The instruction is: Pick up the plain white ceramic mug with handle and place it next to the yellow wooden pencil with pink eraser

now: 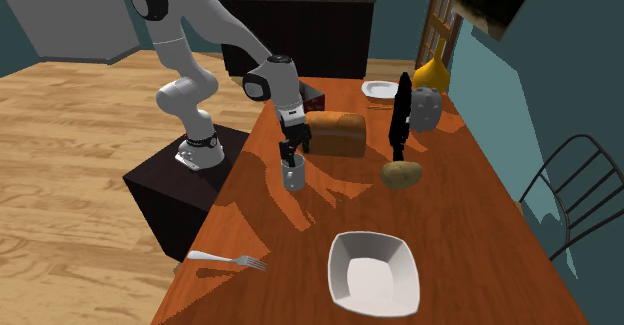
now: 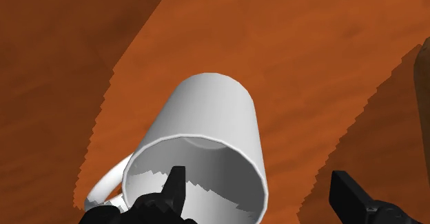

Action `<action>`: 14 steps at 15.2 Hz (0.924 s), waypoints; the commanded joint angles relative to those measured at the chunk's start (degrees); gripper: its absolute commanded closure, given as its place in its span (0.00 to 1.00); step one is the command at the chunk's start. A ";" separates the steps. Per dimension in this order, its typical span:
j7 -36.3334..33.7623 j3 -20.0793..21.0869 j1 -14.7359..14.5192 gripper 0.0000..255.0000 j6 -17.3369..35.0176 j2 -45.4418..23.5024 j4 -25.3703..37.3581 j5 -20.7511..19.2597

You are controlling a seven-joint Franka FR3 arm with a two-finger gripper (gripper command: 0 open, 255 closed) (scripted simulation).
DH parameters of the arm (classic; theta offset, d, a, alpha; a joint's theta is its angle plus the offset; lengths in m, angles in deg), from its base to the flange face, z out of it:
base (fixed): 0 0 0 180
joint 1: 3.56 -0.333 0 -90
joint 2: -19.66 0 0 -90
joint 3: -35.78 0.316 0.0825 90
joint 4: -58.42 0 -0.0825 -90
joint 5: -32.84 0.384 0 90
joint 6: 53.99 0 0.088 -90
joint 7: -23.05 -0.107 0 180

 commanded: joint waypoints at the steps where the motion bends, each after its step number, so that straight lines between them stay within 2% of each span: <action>1: 0.00 0.00 0.00 0.00 0.00 0.00 0.00 0.00; 2: 0.00 0.00 0.00 1.00 0.00 0.00 0.00 0.00; 11: 0.00 0.00 0.00 1.00 0.01 -0.01 0.00 0.00; 14: 0.16 0.00 -0.04 1.00 -2.53 1.59 0.95 0.16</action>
